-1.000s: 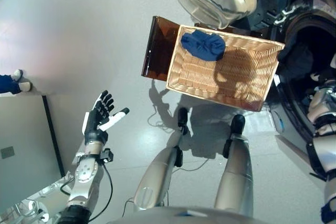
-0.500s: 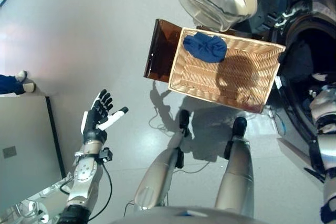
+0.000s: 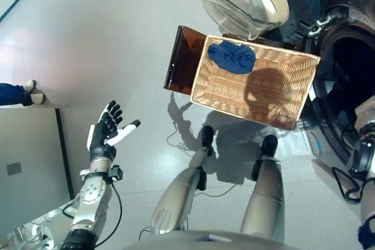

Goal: Pick up the clothes and place them into the washing machine

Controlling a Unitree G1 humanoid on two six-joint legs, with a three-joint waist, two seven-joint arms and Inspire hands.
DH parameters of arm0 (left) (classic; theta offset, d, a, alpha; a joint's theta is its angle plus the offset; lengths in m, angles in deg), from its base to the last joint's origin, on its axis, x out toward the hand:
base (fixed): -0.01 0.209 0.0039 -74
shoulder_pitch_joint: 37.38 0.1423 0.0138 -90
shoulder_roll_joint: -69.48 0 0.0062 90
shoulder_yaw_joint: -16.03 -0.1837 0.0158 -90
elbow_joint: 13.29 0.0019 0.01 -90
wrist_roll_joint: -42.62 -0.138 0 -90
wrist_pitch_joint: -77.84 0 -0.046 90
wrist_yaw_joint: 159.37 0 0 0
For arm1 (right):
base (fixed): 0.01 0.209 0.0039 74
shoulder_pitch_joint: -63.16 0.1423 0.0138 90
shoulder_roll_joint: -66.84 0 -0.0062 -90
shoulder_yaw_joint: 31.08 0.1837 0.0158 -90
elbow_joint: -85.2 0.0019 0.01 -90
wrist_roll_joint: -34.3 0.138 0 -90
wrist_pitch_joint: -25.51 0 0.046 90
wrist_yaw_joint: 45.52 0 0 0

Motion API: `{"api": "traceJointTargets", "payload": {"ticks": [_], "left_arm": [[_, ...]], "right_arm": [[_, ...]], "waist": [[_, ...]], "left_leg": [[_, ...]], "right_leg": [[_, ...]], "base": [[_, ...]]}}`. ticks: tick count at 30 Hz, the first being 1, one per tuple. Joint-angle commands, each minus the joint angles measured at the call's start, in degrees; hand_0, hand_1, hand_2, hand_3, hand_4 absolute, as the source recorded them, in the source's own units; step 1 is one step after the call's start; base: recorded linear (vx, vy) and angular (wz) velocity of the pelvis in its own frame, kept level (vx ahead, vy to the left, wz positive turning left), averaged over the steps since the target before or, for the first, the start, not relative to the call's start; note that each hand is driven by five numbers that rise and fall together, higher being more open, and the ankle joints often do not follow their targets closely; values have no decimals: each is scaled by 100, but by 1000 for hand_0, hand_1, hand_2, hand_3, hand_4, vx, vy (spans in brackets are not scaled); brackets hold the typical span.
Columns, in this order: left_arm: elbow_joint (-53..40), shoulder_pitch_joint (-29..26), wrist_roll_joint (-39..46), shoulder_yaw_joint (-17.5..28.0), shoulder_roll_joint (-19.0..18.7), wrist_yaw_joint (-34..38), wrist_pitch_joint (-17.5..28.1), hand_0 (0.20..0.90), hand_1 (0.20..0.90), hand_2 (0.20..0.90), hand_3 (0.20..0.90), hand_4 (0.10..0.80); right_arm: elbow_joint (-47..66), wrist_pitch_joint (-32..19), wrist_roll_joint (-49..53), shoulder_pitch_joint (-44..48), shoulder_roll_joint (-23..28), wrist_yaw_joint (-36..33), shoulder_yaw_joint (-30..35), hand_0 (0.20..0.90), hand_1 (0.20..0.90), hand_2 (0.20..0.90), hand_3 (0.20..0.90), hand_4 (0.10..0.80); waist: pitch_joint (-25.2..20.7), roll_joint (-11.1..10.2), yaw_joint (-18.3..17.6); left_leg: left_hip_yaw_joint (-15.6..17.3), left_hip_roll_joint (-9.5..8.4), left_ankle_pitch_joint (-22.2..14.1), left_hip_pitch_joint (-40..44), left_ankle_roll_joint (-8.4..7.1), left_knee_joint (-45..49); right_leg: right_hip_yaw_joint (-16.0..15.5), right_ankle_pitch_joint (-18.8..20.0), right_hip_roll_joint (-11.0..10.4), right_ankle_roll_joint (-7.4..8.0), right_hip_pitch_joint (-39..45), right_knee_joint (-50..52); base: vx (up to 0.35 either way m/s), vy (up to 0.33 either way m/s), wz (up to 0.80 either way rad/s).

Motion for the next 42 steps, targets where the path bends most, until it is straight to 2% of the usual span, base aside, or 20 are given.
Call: {"api": "traceJointTargets", "payload": {"ticks": [1, 7, 11, 16, 22, 27, 31, 32, 33, 39, 41, 42], "left_arm": [[-89, 153, 107, 229, -173, 252, 220, 900, 900, 900, 900, 800], [-136, 306, 294, 124, -151, 274, 201, 900, 900, 900, 900, 800], [-146, 332, 342, 77, -134, 323, 236, 900, 900, 900, 900, 800], [-44, 322, 438, 17, -109, 354, 217, 900, 900, 900, 900, 800], [32, 369, 563, 68, -106, 340, 216, 900, 900, 900, 900, 800], [26, 390, 607, 33, -82, 316, 246, 900, 900, 900, 900, 800], [80, 395, 588, 43, -87, 325, 266, 900, 900, 900, 900, 800], [71, 373, 596, 45, -88, 326, 280, 900, 900, 900, 900, 800], [89, 339, 589, 59, -85, 331, 292, 900, 900, 900, 900, 800], [194, 222, 491, 64, -63, 322, 288, 900, 900, 900, 900, 800], [257, 167, 507, 119, -43, 326, 276, 900, 900, 900, 900, 800], [346, 109, 523, 159, 19, 328, 273, 900, 900, 900, 900, 800]], "right_arm": [[-70, -760, 547, -316, 1041, -686, -81, 200, 200, 200, 200, 300], [301, -981, 534, -481, 927, -1348, 167, 200, 200, 200, 200, 300], [533, -1197, 607, -462, 757, -1542, 242, 200, 200, 200, 200, 300], [613, -1617, 1159, -524, 653, -1664, 605, 200, 200, 200, 200, 300], [746, -1576, 1027, -769, 773, -1855, 755, 200, 200, 200, 200, 300], [999, -1528, 792, -910, 1124, -2016, 825, 200, 200, 200, 200, 300], [1098, -1522, 787, -927, 1121, -1778, 799, 200, 200, 200, 200, 300], [1158, -1557, 829, -906, 1092, -1706, 773, 293, 293, 293, 293, 367], [1173, -1582, 903, -910, 1032, -1535, 740, 900, 900, 900, 900, 800], [1192, -1749, 1259, -1100, 514, -942, 645, 900, 900, 900, 900, 800], [1294, -1772, 1260, -1165, 244, -725, 515, 900, 900, 900, 900, 800], [1477, -1765, 1148, -1335, -100, -466, 330, 900, 900, 900, 900, 800]], "waist": [[-399, 276, -145], [-481, 365, -145], [-511, 414, -145], [-610, 474, -162], [-705, 555, -190], [-763, 649, -218], [-784, 709, -210], [-780, 711, -213], [-771, 713, -220], [-776, 657, -275], [-797, 614, -273], [-789, 546, -286]], "left_leg": [[22, -71, -473, 43, -577, -77], [31, -97, -494, 51, -552, -77], [42, -107, -519, 77, -540, -77], [-1, -125, -569, 176, -526, -77], [-38, -156, -622, 271, -503, -77], [-48, -185, -668, 332, -479, -77], [-34, -212, -698, 389, -450, -77], [-22, -212, -701, 403, -447, -77], [-2, -208, -698, 410, -446, -77], [53, -212, -731, 557, -425, -77], [72, -192, -711, 585, -415, -77], [99, -187, -751, 671, -409, -77]], "right_leg": [[-151, 173, 245, -221, 466, -951], [-103, 159, 249, -205, 454, -953], [-87, 152, 254, -203, 464, -931], [-97, 118, 243, -200, 622, -951], [-115, 90, 220, -184, 738, -960], [-130, 120, 208, -158, 822, -994], [-87, 142, 177, -138, 861, -1013], [-81, 151, 174, -136, 868, -1022], [-69, 163, 178, -134, 874, -1034], [-56, 150, 182, -133, 1016, -1016], [-70, 221, 192, -140, 1059, -1075], [-58, 205, 202, -135, 1131, -1096]], "base": [[0, 0, 0], [14, 13, -2], [26, 22, -4], [49, 24, 0], [42, 19, 1], [25, 11, -1], [18, 13, -5], [20, 21, -10], [25, 18, -8], [17, 1, -1], [10, -5, -3], [14, -10, -6]]}}
